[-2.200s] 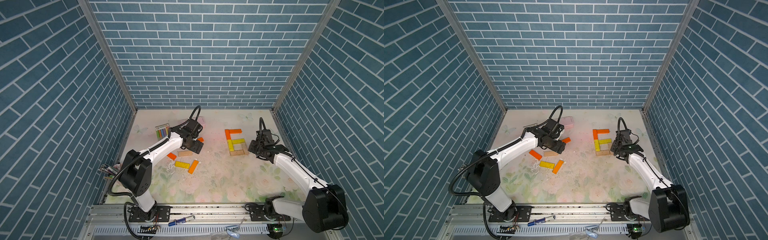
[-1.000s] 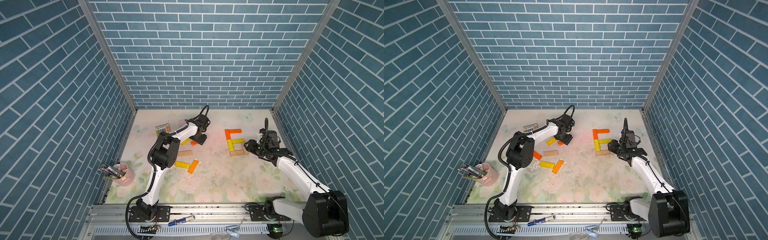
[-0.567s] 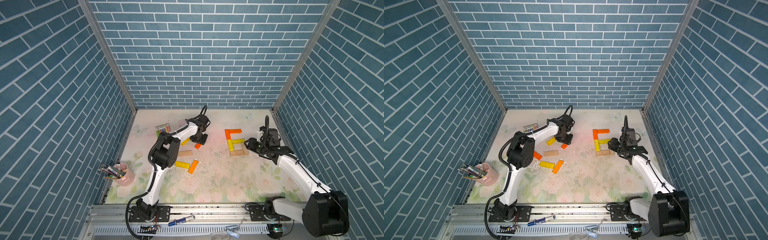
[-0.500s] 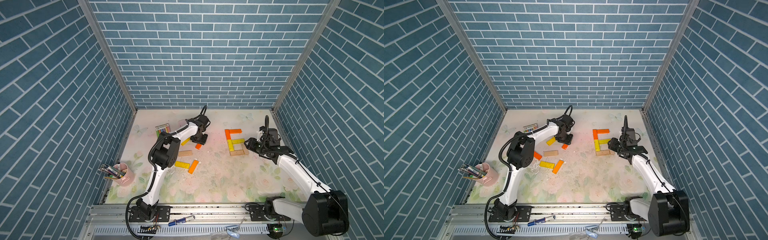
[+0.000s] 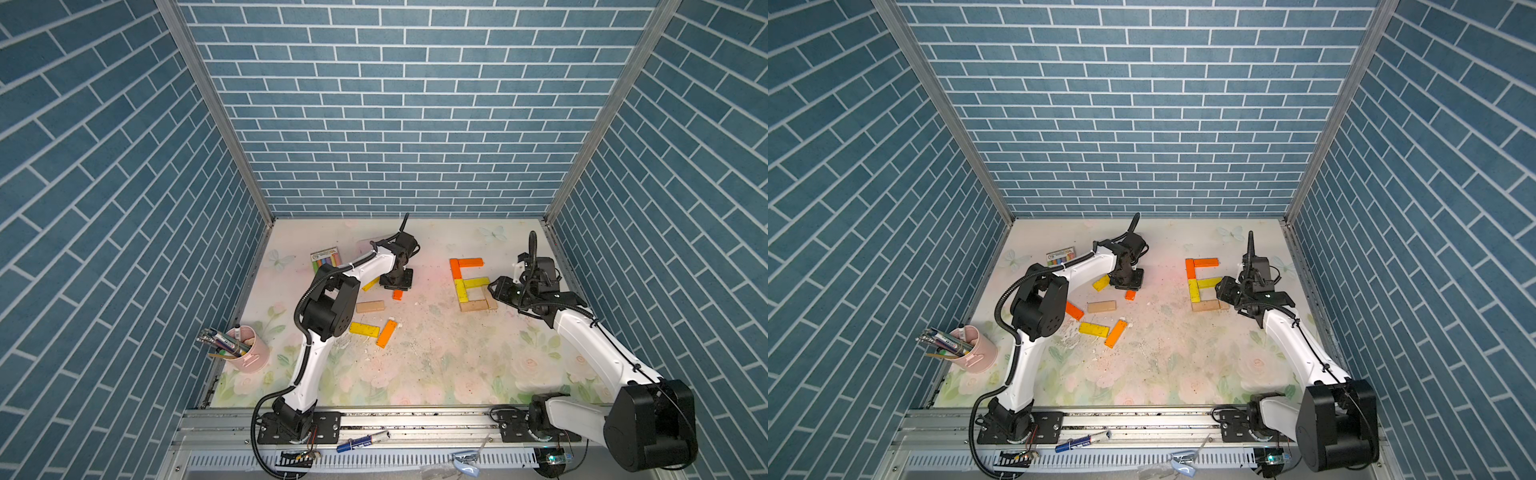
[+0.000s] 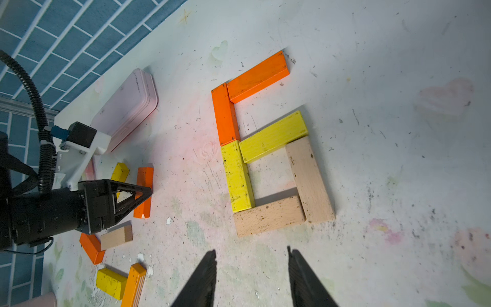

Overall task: Assemble the number 6 with building blocks
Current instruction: Adjust the building block at the center of the board.

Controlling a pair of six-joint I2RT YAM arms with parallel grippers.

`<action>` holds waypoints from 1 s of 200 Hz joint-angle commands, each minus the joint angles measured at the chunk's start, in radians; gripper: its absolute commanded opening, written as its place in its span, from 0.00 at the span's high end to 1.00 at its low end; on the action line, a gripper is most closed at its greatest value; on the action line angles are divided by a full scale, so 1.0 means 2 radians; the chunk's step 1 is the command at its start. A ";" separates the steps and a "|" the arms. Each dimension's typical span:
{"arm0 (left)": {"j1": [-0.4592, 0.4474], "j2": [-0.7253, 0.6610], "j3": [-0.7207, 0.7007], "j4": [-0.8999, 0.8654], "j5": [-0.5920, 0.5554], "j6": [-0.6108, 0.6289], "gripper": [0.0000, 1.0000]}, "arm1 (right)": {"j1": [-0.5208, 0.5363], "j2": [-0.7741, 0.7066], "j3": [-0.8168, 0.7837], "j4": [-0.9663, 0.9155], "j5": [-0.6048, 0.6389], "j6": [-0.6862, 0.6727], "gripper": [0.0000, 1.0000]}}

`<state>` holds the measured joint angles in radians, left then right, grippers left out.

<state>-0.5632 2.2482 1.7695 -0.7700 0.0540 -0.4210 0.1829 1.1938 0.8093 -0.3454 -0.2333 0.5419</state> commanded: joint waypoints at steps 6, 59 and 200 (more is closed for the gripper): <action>0.008 -0.015 -0.035 -0.002 -0.029 -0.041 0.64 | 0.001 -0.009 0.007 -0.013 -0.007 -0.012 0.54; 0.011 -0.065 -0.065 0.034 -0.032 -0.056 0.47 | 0.001 -0.019 0.006 -0.024 -0.005 -0.020 0.54; 0.071 -0.130 -0.085 0.028 -0.025 0.279 0.18 | 0.027 -0.033 0.014 -0.002 -0.035 -0.053 0.54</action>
<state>-0.4644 1.9656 1.6035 -0.6872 -0.0521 -0.0135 0.2131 1.1477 0.8093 -0.3664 -0.2779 0.4881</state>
